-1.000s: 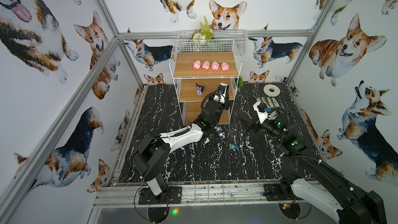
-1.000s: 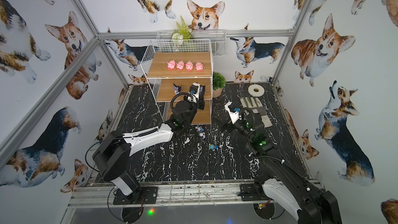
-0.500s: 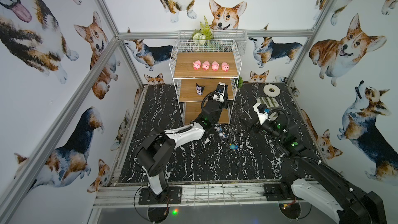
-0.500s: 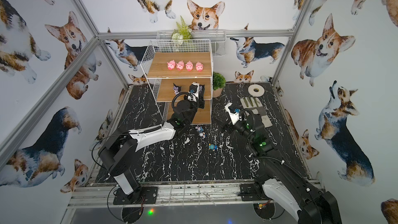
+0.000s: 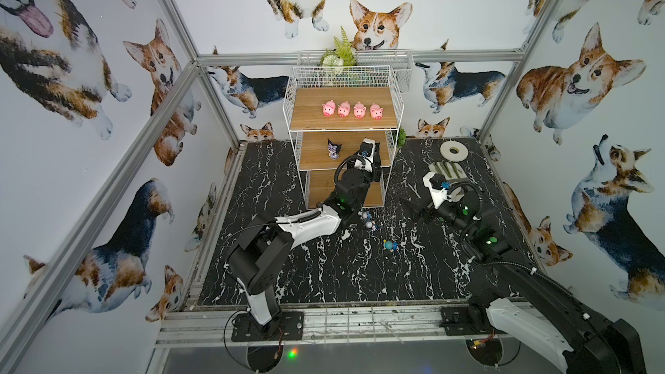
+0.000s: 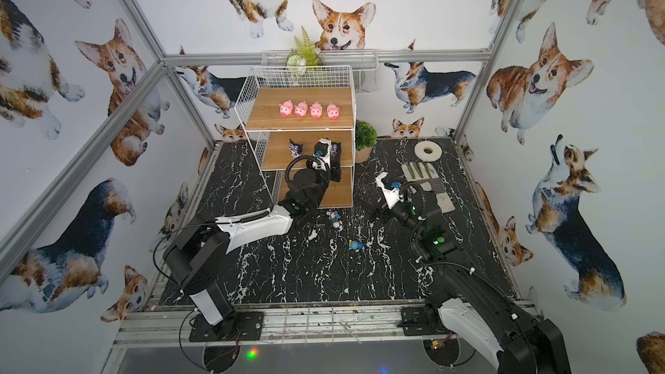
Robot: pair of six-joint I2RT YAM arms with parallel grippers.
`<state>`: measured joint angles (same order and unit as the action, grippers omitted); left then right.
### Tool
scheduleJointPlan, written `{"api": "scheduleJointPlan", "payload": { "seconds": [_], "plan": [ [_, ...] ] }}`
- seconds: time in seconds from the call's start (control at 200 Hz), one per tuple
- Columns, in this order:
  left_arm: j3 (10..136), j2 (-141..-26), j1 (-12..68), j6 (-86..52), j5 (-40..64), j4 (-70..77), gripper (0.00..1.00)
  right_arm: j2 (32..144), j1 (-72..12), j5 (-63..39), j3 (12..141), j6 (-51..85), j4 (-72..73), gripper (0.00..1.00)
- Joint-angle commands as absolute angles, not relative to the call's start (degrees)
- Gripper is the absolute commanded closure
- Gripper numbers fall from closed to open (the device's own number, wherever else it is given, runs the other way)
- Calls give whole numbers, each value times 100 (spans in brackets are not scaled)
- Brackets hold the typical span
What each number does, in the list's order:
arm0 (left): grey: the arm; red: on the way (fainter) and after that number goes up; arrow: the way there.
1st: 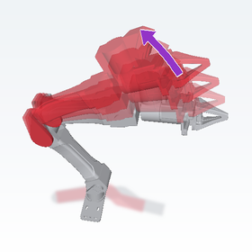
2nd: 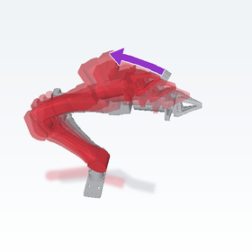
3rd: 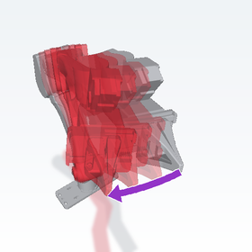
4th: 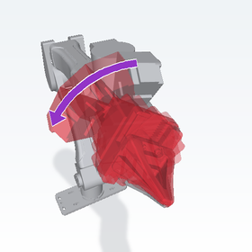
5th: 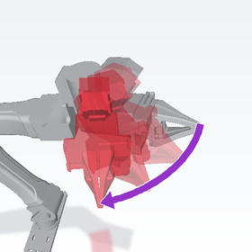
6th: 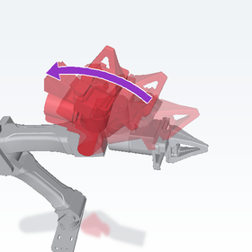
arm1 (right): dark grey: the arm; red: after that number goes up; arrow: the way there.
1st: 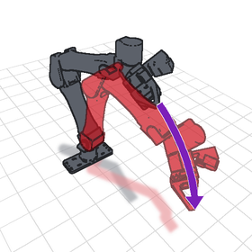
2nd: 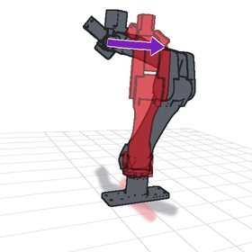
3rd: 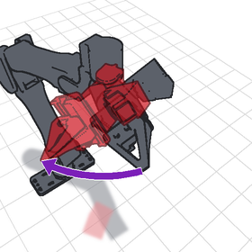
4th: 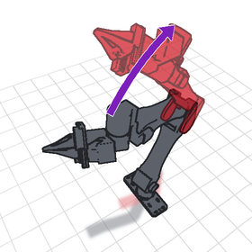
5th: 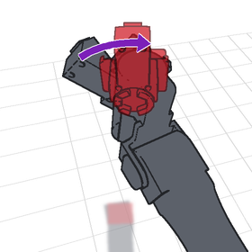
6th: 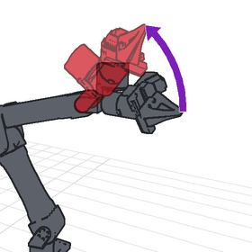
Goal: Organize plastic toys on shelves
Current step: Place the plastic toy on the shelf.
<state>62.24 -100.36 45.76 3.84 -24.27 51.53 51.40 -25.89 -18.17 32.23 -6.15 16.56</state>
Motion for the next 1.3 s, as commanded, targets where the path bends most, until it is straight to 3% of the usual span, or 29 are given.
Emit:
{"api": "scheduleJointPlan", "payload": {
  "seconds": [0.0, 0.185, 0.581, 0.841, 1.091, 1.291],
  "plan": [
    [6206, -10002, 4570, 378, -2425, 5302, 52, 5142, -2597, -1881, 3226, -686, 1873, 0],
    [6147, -9967, 4596, 376, -2441, 5374, 47, 5150, -2596, -1897, 3217, -677, 1896, 0],
    [5136, -9253, 5017, 782, -2257, 6256, 46, 5326, -2575, -1828, 3297, -639, 1761, 0],
    [3970, -7642, 5770, 173, -2038, 4019, 40, 6119, -2575, -2033, 3738, 287, 854, 4],
    [3105, -6770, 5768, -1141, -2003, 2258, 31, 7409, -2981, -1992, 4267, 588, -507, 22],
    [2607, -6662, 5364, -2729, -1649, 1712, 20, 8218, -3525, -1992, 4010, 826, 617, 36]
  ]
}}
